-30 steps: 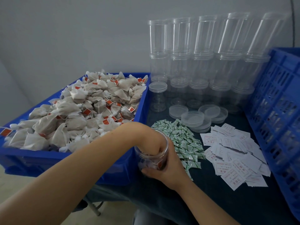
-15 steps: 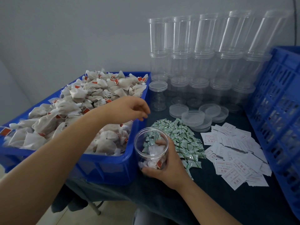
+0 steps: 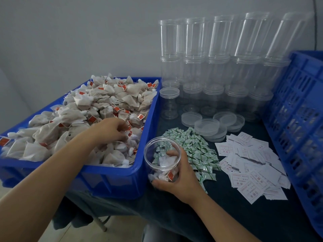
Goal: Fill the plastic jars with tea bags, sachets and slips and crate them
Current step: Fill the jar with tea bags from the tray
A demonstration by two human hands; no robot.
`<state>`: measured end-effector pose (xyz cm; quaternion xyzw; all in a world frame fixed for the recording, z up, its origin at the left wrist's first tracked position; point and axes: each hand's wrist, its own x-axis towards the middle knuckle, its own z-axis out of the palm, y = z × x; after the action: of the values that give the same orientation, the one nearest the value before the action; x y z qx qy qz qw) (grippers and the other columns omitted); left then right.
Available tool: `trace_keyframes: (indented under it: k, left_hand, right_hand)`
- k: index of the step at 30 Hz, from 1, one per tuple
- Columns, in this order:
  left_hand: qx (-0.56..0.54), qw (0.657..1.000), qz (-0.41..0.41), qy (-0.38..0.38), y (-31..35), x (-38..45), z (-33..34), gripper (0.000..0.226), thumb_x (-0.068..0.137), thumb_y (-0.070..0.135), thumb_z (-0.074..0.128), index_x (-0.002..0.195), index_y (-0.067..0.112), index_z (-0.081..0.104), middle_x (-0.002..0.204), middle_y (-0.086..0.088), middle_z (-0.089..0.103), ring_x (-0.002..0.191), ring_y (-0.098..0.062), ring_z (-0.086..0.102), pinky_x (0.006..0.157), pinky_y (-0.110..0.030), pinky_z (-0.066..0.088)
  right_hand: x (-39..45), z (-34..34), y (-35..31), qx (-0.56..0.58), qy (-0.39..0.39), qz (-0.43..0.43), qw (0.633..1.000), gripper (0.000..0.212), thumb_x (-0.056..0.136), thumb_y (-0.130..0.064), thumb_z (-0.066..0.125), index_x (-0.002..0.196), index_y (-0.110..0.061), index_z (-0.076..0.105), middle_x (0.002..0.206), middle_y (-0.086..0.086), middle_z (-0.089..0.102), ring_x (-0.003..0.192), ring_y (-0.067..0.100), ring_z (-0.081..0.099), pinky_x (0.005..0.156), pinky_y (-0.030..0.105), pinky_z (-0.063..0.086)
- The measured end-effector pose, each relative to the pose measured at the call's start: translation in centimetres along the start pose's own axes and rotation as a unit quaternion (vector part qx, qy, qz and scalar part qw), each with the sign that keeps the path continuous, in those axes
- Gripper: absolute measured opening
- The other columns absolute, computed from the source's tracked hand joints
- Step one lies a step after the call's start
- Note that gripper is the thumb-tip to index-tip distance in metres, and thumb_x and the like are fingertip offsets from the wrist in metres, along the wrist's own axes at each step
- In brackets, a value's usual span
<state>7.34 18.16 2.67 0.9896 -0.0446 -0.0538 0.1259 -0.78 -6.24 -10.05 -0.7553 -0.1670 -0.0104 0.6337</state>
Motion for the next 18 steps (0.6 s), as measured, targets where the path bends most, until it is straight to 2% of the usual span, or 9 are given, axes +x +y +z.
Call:
trace_keyframes:
  k: [5, 10, 14, 18]
  left_hand:
    - [0.039, 0.999, -0.002, -0.031, 0.2, 0.0, -0.3, 0.053, 0.083, 0.03, 0.071, 0.131, 0.021, 0.051, 0.127, 0.0, 0.057, 0.099, -0.011, 0.052, 0.089, -0.026, 0.044]
    - [0.046, 0.999, -0.026, 0.008, 0.7, -0.2, 0.4, 0.067, 0.078, 0.035, 0.075, 0.136, 0.021, 0.046, 0.129, -0.002, 0.057, 0.109, -0.019, 0.057, 0.088, -0.032, 0.048]
    - [0.071, 0.997, -0.019, 0.019, 0.7, -0.2, 0.6, 0.062, 0.077, 0.039, 0.075, 0.131, 0.02, 0.052, 0.127, -0.001, 0.058, 0.107, -0.018, 0.058, 0.086, -0.036, 0.054]
    - [0.063, 0.997, -0.01, 0.038, 0.6, -0.2, 0.7, 0.052, 0.08, 0.03, 0.073, 0.128, 0.02, 0.055, 0.126, -0.003, 0.059, 0.105, -0.018, 0.058, 0.086, -0.034, 0.052]
  right_hand:
    - [0.0, 0.0, 0.1, 0.005, -0.002, 0.003, 1.0, 0.101, 0.058, -0.044, 0.094, 0.135, -0.06, 0.031, 0.124, -0.038, 0.046, 0.123, -0.005, 0.051, 0.096, 0.02, 0.051]
    - [0.0, 0.0, 0.1, 0.003, 0.0, 0.001, 1.0, 0.101, 0.059, -0.043, 0.094, 0.134, -0.062, 0.031, 0.123, -0.039, 0.046, 0.123, -0.007, 0.051, 0.092, 0.014, 0.049]
    - [0.0, 0.0, 0.0, 0.001, 0.001, 0.0, 1.0, 0.1, 0.059, -0.044, 0.094, 0.134, -0.061, 0.031, 0.122, -0.04, 0.046, 0.122, -0.008, 0.05, 0.092, 0.013, 0.048]
    - [0.0, -0.1, 0.0, -0.005, 0.003, 0.001, 1.0, 0.1, 0.057, -0.048, 0.093, 0.133, -0.063, 0.03, 0.122, -0.042, 0.045, 0.121, -0.011, 0.05, 0.09, 0.009, 0.047]
